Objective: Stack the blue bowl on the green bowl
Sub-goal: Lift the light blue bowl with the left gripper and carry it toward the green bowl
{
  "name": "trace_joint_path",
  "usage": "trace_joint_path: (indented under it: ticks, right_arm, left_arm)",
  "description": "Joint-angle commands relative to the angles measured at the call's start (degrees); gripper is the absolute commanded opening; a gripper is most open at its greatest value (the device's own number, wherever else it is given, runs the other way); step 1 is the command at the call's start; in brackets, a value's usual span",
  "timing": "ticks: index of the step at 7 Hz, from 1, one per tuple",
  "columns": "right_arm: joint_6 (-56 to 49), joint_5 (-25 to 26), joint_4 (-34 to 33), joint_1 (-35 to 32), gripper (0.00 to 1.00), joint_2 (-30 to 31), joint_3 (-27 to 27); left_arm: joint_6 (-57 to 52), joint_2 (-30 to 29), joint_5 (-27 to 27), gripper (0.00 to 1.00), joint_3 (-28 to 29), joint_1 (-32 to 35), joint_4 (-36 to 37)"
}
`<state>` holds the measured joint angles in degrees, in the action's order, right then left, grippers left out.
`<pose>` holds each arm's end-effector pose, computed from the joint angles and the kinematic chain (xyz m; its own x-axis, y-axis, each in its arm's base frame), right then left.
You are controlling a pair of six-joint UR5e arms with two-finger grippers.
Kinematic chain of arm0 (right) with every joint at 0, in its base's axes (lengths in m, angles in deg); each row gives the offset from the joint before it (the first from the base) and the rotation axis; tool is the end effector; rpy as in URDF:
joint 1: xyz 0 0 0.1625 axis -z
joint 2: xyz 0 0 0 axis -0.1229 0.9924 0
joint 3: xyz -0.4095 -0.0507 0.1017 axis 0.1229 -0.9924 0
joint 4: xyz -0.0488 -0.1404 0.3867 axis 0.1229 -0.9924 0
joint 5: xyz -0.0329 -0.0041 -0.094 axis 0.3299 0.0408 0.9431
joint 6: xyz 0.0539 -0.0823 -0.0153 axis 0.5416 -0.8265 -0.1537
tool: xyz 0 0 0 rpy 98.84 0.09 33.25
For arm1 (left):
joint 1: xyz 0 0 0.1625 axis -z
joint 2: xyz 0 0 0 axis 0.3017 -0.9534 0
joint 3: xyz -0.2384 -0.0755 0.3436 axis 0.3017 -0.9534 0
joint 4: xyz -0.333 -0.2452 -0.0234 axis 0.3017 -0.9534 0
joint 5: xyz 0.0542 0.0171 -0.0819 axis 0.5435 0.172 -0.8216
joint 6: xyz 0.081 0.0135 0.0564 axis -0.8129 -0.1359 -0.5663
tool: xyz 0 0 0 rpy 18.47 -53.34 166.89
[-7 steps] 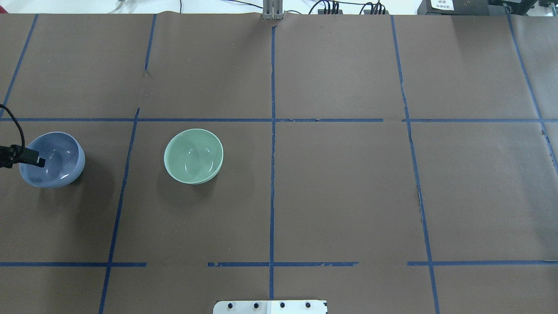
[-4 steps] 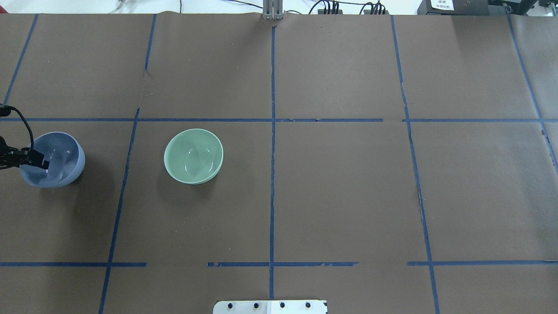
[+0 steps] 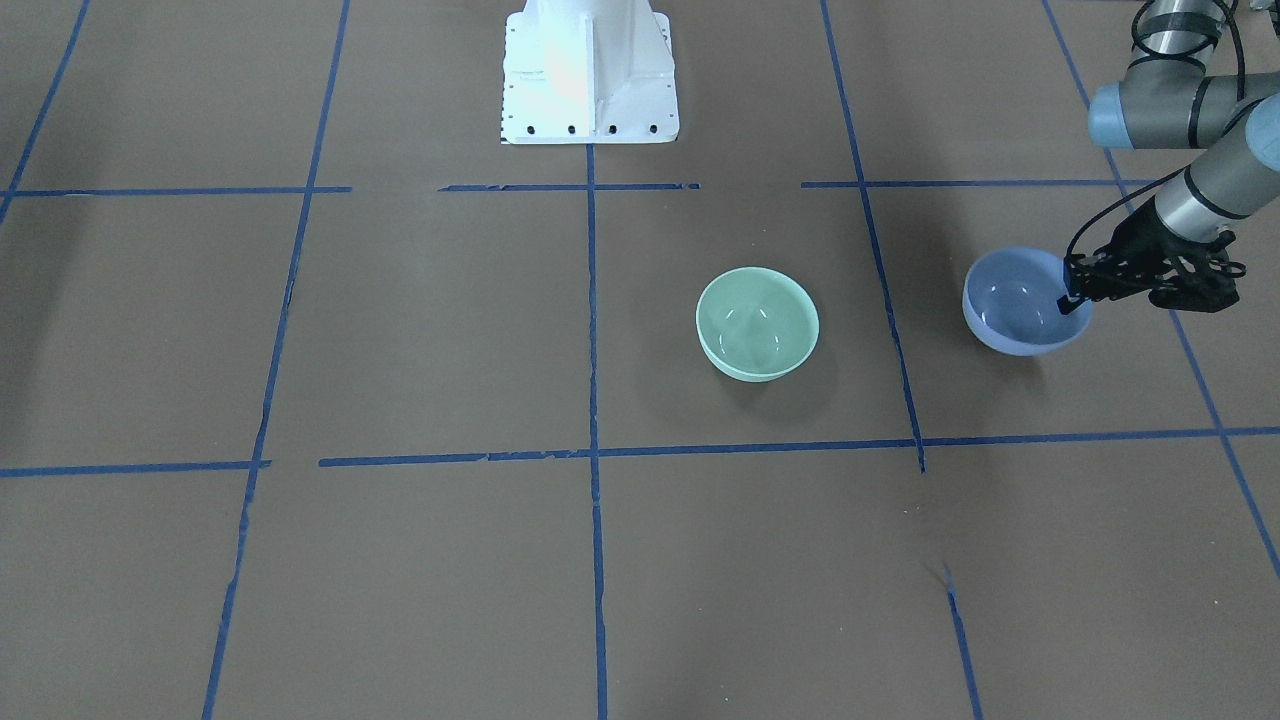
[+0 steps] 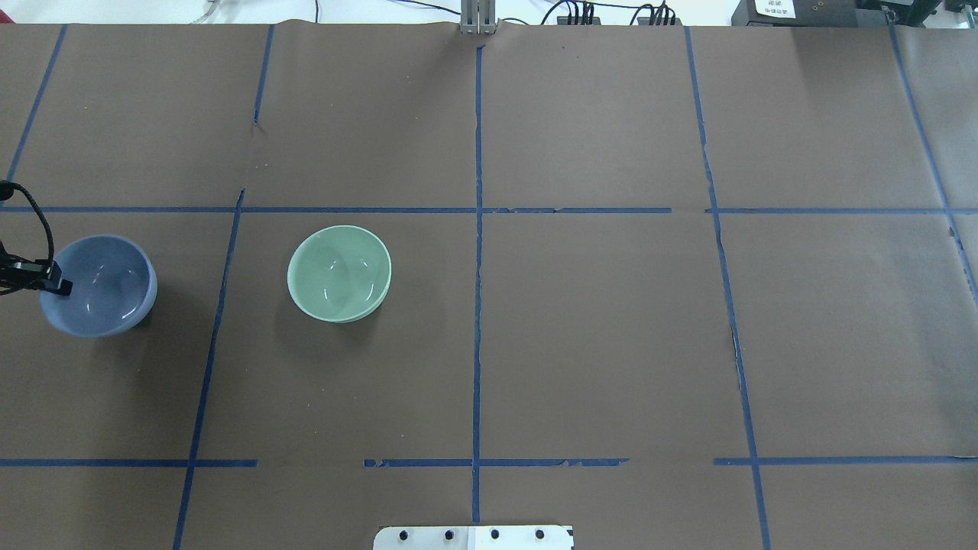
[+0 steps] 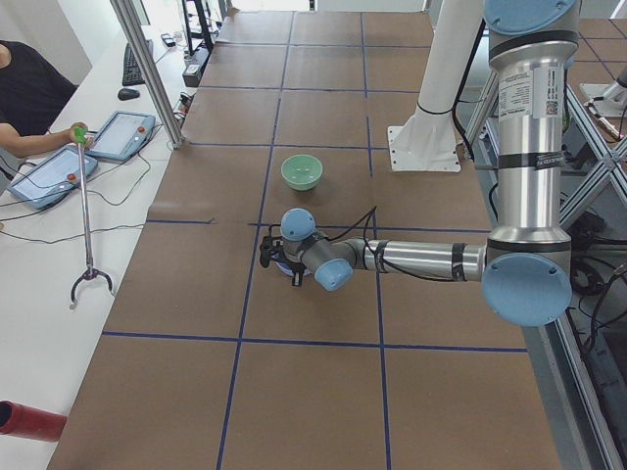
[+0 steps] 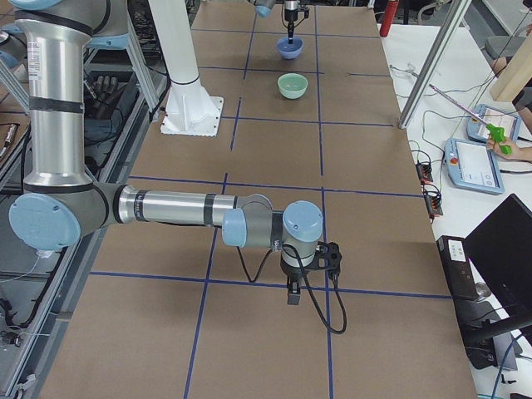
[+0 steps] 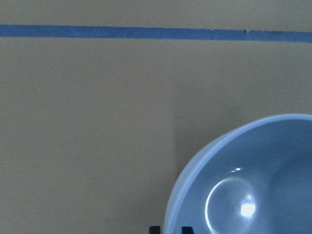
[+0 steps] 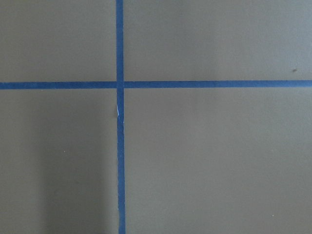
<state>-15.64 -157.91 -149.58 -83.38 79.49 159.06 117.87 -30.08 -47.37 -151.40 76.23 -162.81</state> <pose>0.0724 -0.4674 0.6670 0.7613 0.0277 0.6479 -0.0292 0.9995 -0.0084 0.1873 -0.4394 0.5932 0.5883 0.0511 -0.8070 0.0289 0.9960 0.0841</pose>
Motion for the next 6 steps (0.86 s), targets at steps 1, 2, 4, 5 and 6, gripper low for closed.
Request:
trace_joint_path:
  ticks: [1, 2, 4, 5, 6]
  right_arm:
    - [0.0, 0.0, 0.0, 0.0, 1.00, 0.0, 0.0]
    - [0.0, 0.0, 0.0, 0.0, 1.00, 0.0, 0.0]
    - [0.0, 0.0, 0.0, 0.0, 1.00, 0.0, 0.0]
    - [0.0, 0.0, 0.0, 0.0, 1.00, 0.0, 0.0]
    - [0.0, 0.0, -0.1, 0.0, 1.00, 0.0, 0.0]
  left_arm:
    - [0.0, 2.6, -4.8, 0.00, -9.3, 1.9, 6.5]
    - [-0.1, 2.8, -5.8, 0.00, -14.7, 4.3, 12.2]
    - [-3.5, 1.3, -5.9, 0.00, -25.4, 8.4, 29.4]
    - [-3.6, -4.3, -5.9, 0.00, -28.5, 10.8, 38.7]
    - [-2.1, -10.1, -5.5, 0.00, -28.9, 11.2, 44.4]
